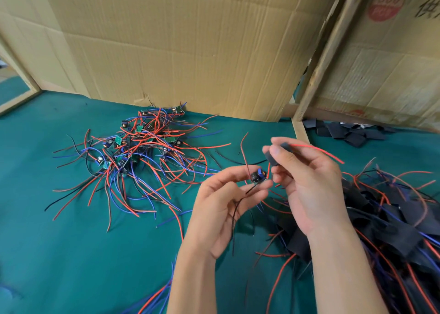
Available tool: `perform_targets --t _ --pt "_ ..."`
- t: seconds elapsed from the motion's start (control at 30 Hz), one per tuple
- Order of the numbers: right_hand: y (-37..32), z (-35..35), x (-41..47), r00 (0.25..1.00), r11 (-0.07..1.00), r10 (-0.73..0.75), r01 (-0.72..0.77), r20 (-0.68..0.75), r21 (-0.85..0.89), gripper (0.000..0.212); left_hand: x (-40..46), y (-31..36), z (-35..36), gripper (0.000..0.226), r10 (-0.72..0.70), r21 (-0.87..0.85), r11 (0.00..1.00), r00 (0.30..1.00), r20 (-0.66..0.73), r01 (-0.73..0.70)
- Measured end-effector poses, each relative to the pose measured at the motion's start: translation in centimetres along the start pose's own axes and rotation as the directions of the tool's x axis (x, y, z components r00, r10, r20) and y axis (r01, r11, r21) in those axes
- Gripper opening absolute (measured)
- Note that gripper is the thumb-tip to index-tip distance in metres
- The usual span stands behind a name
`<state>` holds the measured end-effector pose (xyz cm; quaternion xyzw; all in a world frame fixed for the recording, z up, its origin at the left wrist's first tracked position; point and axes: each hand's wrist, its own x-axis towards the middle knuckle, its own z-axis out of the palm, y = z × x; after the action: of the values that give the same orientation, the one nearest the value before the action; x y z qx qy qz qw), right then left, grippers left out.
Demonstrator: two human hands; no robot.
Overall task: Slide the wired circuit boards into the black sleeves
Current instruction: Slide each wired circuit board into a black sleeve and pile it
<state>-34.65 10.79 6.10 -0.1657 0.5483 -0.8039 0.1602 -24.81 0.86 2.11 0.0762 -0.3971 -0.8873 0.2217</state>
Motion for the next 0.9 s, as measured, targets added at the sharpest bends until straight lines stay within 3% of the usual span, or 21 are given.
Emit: perform_targets --t 0.1,0.3,0.43,0.6,0.9 --pt "-0.17 0.08 -0.05 1.0 1.0 0.01 -0.01 0.0 0.021 0.011 -0.2 0.31 -0.07 0.035 -0.015 0.004 1.0 0.998 0.062 0.015" --pt "-0.12 0.03 0.0 1.0 0.999 0.0 0.0 -0.001 -0.033 0.012 -0.45 0.23 0.01 0.04 0.015 0.042 0.999 0.991 0.131 -0.021" --pt "-0.05 0.0 -0.03 1.0 0.998 0.0 0.001 0.017 -0.062 0.014 -0.31 0.0 0.01 0.039 0.015 0.144 0.989 0.995 0.098 -0.029" --pt "-0.27 0.03 -0.06 1.0 1.0 -0.002 0.002 0.013 0.003 0.013 -0.41 0.2 0.11 0.029 0.064 0.137 0.988 0.993 0.098 -0.077" --pt "-0.74 -0.05 -0.33 1.0 1.0 0.003 -0.004 0.031 0.02 0.034 0.07 -0.27 -0.17 0.017 0.117 0.2 0.974 0.993 -0.025 -0.11"
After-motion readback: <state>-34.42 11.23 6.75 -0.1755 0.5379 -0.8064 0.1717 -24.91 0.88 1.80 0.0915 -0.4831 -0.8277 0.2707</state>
